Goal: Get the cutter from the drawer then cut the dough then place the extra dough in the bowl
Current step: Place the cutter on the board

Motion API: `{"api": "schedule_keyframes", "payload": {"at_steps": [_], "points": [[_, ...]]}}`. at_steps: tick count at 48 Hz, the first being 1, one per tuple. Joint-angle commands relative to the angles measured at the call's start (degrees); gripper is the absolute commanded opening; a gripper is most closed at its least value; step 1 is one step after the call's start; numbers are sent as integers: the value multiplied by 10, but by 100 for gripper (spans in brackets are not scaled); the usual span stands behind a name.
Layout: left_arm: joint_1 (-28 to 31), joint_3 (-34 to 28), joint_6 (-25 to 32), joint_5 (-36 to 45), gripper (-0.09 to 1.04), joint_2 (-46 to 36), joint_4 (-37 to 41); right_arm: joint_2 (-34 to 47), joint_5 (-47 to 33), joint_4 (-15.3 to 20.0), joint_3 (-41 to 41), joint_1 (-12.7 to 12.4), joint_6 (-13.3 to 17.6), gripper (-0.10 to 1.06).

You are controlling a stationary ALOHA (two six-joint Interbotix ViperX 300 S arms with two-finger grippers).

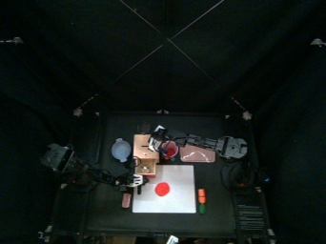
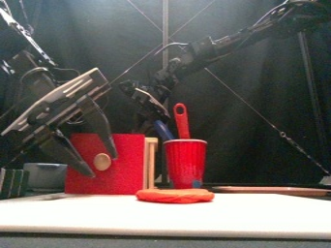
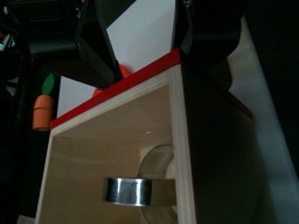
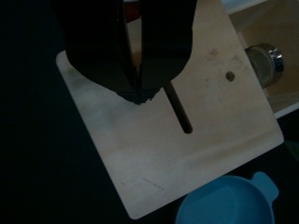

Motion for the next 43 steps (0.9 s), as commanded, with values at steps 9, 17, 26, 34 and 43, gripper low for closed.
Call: {"api": "schedule_keyframes", "payload": {"at_steps": [9,17,26,34,43], "points": [[-7,0,2,0,80,-58,47,-15,2,1,-23,5,-1,5],[-12,27,3,0,79,-109,105,-22,2,-2,-40,15,-2,5],[-17,71,4,-4,79,-192,199,-43,2,3,-47,31,-11,5],[-11,117,3,-4,79,-255,288,-74,0,4,-24,63,-13,6],[6,161,2,-4,79,-298,349,-107,-10,5,22,106,-13,10]]}}
